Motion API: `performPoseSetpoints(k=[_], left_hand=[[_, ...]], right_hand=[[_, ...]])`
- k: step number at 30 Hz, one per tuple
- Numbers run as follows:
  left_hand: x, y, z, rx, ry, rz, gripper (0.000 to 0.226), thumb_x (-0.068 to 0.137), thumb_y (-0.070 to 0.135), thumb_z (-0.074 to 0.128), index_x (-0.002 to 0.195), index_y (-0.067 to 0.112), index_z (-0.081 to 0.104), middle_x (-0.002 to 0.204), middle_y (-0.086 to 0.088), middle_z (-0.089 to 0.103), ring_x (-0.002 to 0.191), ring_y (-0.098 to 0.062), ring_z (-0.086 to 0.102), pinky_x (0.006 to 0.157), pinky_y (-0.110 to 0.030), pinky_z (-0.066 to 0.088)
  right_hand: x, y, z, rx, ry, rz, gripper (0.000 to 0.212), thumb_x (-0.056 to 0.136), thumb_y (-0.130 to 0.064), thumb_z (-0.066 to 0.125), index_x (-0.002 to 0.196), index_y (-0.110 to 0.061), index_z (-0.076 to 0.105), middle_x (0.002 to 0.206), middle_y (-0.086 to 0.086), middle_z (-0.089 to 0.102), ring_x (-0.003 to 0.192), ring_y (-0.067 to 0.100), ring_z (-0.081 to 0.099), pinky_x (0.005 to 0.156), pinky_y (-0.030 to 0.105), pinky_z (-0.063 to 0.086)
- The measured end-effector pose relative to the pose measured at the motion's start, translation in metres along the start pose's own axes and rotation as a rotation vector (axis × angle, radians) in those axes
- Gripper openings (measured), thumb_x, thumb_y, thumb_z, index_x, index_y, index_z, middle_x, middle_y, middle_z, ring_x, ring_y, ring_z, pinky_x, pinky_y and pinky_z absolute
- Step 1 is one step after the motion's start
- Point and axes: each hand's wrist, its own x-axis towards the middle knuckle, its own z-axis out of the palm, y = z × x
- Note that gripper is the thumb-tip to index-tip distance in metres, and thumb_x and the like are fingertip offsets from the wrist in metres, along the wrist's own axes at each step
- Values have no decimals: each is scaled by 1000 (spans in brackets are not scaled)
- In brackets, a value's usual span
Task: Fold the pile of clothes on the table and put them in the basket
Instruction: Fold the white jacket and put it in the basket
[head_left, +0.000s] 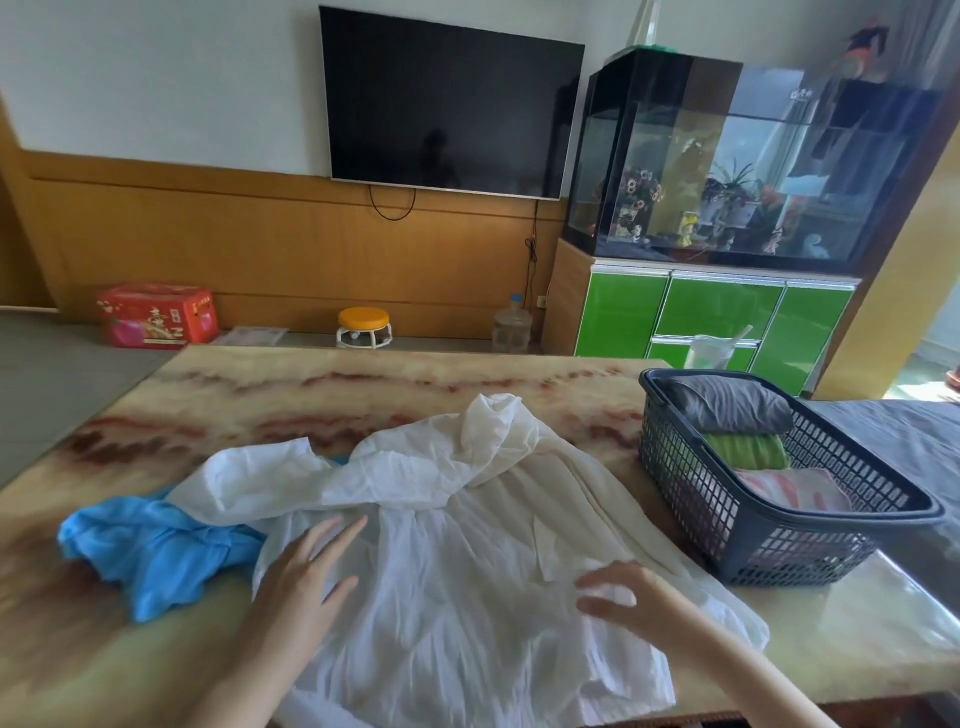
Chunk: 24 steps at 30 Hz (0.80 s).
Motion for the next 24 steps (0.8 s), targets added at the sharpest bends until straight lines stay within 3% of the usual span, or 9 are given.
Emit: performPoseSetpoints(k=[3, 6, 9, 11, 13, 14, 18, 21, 24], left_hand=[[25, 6, 11, 91, -4, 56, 78, 74, 23, 79, 140, 30, 38, 148, -5, 37, 133, -27, 40, 103, -45, 38], [48, 8, 27, 83, -91, 49, 75, 88, 35, 62, 145, 32, 14, 156, 3, 8, 145, -17, 3, 116, -43, 6], [73, 4, 40, 113, -89, 82, 68, 83, 36, 67, 143, 31, 34, 147, -2, 40, 143, -21, 22, 113, -47, 12], [89, -2, 47, 137, -103, 75, 71, 75, 34, 76, 138, 28, 45, 141, -5, 48, 138, -25, 33, 109, -51, 19], [105, -10, 54, 188, -86, 75, 75, 63, 35, 84, 132, 25, 54, 137, -9, 52, 133, -28, 41, 106, -51, 22], [112, -12, 55, 223, -79, 72, 76, 62, 38, 83, 131, 25, 54, 136, -10, 53, 132, -28, 42, 106, -50, 21], [139, -15, 56, 314, -156, -77, 63, 80, 54, 62, 137, 36, 44, 115, 6, 62, 123, -18, 48, 113, -46, 11], [151, -13, 53, 246, -49, -115, 18, 78, 42, 72, 85, 26, 70, 74, 2, 67, 75, -22, 62, 80, -38, 46], [169, -14, 48, -67, 27, -430, 40, 92, 35, 53, 61, 12, 46, 55, -3, 52, 57, -22, 50, 53, -31, 33]], right_hand=[[26, 6, 12, -188, 196, -10, 60, 72, -73, 49, 125, -44, 51, 125, -28, 41, 123, 0, 30, 107, 31, 33], [42, 6, 28, -273, 88, -30, 70, 72, -76, 40, 136, -49, 36, 144, -29, 18, 137, -1, 10, 115, 35, 18], [58, 7, 37, -192, 183, -60, 92, 58, -92, 9, 124, -47, 54, 118, -31, 56, 125, -5, 32, 113, 24, 8], [71, -4, 32, -137, 284, -75, 71, 66, -90, 23, 108, -49, 62, 78, -32, 61, 103, -13, 38, 106, 20, 16], [92, -18, 21, -7, 303, -40, 29, 80, -60, 57, 106, -47, 61, 75, -20, 61, 89, -7, 46, 88, 19, 35], [104, -25, 15, 30, 278, -25, 26, 83, -46, 65, 108, -44, 61, 78, -16, 61, 88, -3, 49, 81, 20, 40], [163, -38, 8, 2, 170, 28, 64, 78, -39, 72, 135, -39, 44, 91, -13, 61, 89, 7, 54, 77, 27, 48], [207, -43, 15, 21, 140, 64, 96, 74, -43, 75, 147, -41, 13, 82, -15, 51, 69, 2, 49, 57, 16, 39], [243, -51, 22, 14, 100, 116, 103, 73, -41, 76, 149, -40, 6, 103, -6, 52, 87, 12, 53, 64, 22, 39]])
